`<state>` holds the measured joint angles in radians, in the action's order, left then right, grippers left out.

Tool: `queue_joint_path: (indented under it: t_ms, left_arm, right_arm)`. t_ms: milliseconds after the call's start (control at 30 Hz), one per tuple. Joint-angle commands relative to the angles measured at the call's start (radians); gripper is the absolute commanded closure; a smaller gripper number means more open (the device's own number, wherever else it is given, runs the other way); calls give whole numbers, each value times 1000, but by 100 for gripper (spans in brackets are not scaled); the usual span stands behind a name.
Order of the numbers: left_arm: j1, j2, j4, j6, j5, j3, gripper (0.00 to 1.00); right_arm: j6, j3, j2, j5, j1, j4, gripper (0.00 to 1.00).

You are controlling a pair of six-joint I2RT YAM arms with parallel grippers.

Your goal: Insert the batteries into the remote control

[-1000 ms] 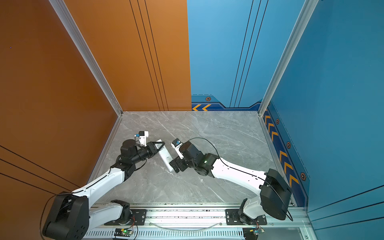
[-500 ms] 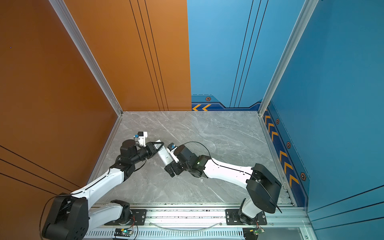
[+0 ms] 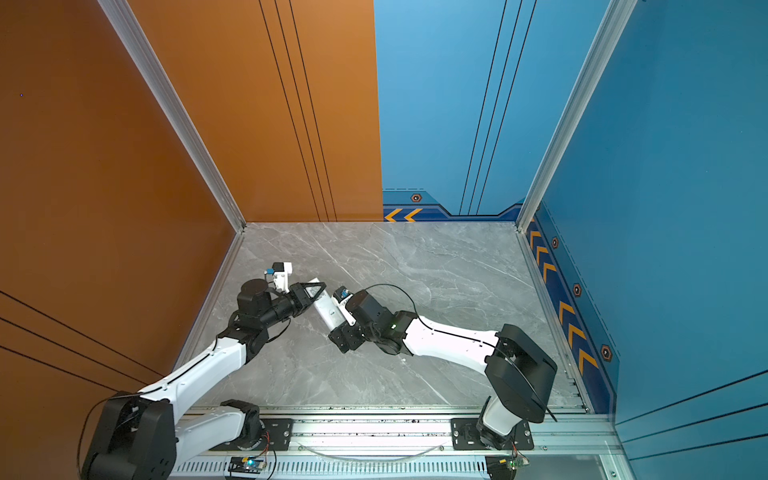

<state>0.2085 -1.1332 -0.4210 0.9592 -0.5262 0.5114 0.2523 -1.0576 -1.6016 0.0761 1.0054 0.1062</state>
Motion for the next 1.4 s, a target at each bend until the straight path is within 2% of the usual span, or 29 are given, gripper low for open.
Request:
queue_joint_path:
  t_ms: [0,267,667,867,1133,1200,1367]
  left_arm:
    - [-11,19,-4,5,-2,0,100]
    - [-15,19,-4,7,-1,-5,100]
    - [-15,11,-4,7,1,-4,100]
    - [-18,11,-4,7,2,-6,100]
    - [-22,11,-4,4,0,-7,100]
    - [-23,13,-5,4,-4,-6,93]
    - [-33,19,-4,2,-16,3,60]
  right_arm:
    - [13,-8,-16,13,-1,-28,15]
    - [25,-2,-23,22,-8,-36,29]
    - [38,-4,-49,27,-13,-40,34]
    - [38,-4,-46,32,-16,-40,61]
    - [41,-6,-40,55,-21,-40,81]
    - [44,-5,-35,55,-25,-40,84]
    - [62,23,-7,73,-44,-63,89]
